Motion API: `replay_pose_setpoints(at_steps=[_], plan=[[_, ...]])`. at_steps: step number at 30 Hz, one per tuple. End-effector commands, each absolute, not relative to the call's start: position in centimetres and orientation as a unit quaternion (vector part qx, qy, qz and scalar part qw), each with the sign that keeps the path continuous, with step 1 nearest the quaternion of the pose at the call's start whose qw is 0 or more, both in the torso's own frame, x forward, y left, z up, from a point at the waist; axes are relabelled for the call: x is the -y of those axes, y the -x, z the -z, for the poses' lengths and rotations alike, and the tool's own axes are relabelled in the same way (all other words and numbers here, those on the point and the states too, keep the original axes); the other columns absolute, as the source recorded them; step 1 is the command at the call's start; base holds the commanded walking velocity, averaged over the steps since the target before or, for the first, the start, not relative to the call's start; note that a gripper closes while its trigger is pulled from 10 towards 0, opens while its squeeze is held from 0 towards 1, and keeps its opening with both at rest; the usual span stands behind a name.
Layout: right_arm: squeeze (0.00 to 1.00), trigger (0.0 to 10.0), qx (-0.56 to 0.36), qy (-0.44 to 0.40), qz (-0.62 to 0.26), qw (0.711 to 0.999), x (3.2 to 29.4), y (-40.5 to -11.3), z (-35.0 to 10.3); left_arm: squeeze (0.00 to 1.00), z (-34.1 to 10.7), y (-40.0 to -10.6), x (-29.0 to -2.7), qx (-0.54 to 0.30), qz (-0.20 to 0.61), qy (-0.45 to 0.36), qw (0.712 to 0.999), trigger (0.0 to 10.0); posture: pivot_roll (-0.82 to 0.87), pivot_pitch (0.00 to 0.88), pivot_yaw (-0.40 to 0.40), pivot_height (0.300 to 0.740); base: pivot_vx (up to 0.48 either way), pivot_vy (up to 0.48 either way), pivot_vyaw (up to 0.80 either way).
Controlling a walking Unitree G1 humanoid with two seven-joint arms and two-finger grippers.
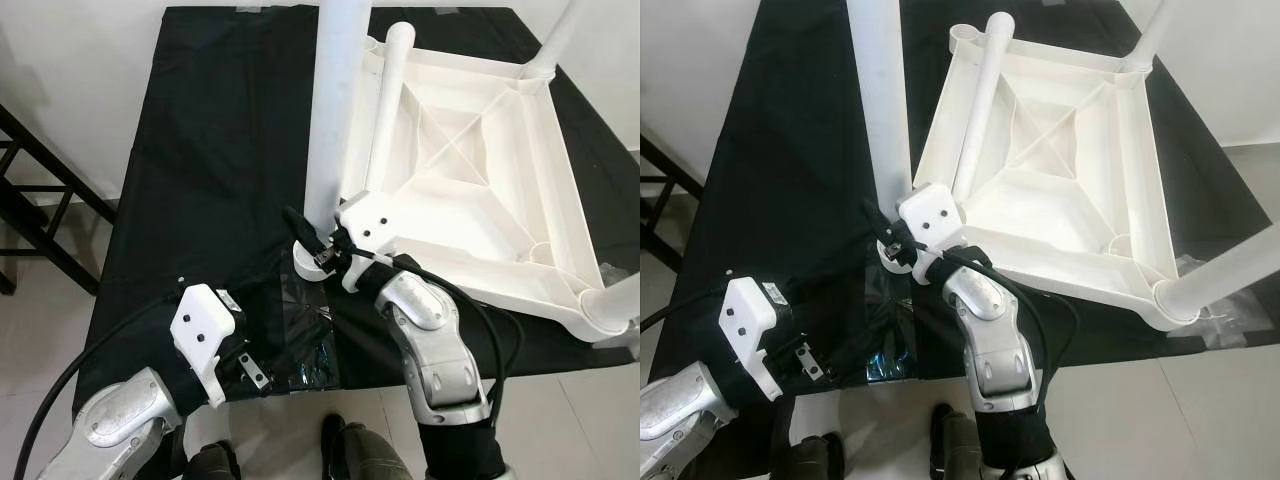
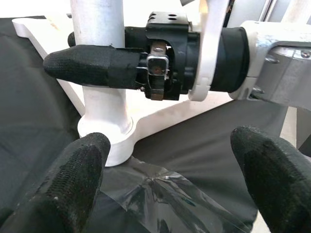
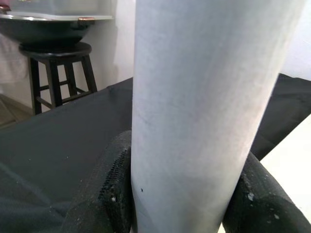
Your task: Building children table
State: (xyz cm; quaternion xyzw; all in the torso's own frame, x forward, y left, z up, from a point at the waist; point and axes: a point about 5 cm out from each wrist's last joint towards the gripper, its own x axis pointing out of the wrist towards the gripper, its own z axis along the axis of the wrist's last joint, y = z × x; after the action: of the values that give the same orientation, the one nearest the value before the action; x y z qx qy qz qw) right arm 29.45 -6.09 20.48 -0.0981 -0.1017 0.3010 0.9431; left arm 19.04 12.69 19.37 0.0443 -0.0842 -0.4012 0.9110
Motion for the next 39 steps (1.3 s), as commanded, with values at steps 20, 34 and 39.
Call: replay_pose_setpoints(at_steps=[20, 34, 39], plan=[[0.00, 10.0, 0.109, 0.188, -0.649, 0.729, 9.7, -33.1, -25.3, 0.00, -19.1, -19.0, -12.4, 0.081, 0.405, -0.040, 0.910, 10.0, 0.13, 0.296, -0.106, 0.740, 0.000, 0.000, 0.00], [0.00, 10.0, 0.065, 0.162, -0.719, 0.672, 10.3, -35.5, -25.6, 0.00, -19.1, -19.0, -12.4, 0.081, 0.404, -0.041, 0.910, 10.0, 0.15, 0.295, -0.105, 0.740, 0.000, 0.000, 0.00], [0.00, 0.0, 0.065, 0.154, -0.727, 0.666, 10.4, -35.8, -26.0, 0.00, -19.1, -19.0, -12.5, 0.082, 0.400, -0.042, 0.912, 10.0, 0.15, 0.294, -0.108, 0.740, 0.000, 0.000, 0.00]])
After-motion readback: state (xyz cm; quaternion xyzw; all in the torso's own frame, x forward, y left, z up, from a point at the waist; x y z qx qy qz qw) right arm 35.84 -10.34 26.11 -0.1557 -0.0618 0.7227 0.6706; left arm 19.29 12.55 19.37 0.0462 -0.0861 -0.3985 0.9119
